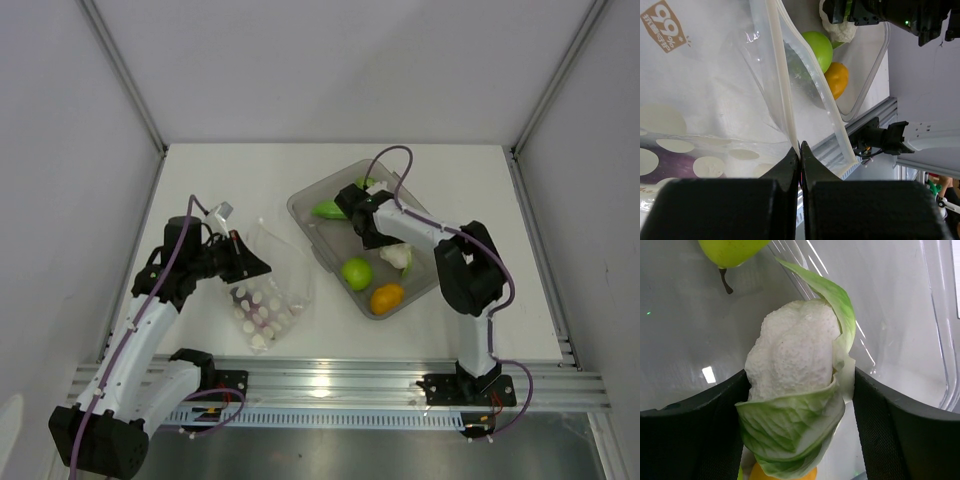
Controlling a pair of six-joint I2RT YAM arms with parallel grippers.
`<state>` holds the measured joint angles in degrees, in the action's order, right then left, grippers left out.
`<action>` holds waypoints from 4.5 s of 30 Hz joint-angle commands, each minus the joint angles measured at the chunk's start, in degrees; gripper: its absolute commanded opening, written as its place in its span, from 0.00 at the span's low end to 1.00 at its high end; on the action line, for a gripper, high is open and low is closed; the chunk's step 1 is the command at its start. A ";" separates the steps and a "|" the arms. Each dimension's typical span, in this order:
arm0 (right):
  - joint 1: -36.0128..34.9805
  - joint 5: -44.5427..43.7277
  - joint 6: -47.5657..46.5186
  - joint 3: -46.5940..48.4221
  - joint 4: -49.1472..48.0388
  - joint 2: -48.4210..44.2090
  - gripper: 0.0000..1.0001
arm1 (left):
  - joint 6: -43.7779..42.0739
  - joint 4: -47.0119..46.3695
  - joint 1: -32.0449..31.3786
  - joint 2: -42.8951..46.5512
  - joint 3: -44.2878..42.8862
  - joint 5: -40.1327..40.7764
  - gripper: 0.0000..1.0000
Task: Place the food in the zip-top bag and seal the zipper
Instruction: Pick up the fake vegetable from the bin, then place the fake vegetable in the zipper food storage bag, then pick up the fake vegetable from the bin.
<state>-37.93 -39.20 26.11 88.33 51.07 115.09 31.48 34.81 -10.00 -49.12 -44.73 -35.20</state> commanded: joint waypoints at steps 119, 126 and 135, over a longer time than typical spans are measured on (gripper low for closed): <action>7.26 47.29 -17.91 3.23 -24.00 -12.36 0.99 | 0.95 -0.35 -0.20 4.04 -1.76 -4.17 0.01; 7.35 43.52 -25.65 17.21 -23.04 2.76 0.99 | 0.51 -1.14 -0.20 3.86 -0.36 -5.32 0.01; 7.52 39.74 -39.37 25.92 -20.22 14.45 0.99 | 0.16 -3.69 -0.20 3.16 2.45 -6.90 0.01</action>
<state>-30.57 3.81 -5.61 109.97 29.58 126.89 31.55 33.89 -10.00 -45.95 -42.96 -40.14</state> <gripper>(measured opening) 0.993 0.007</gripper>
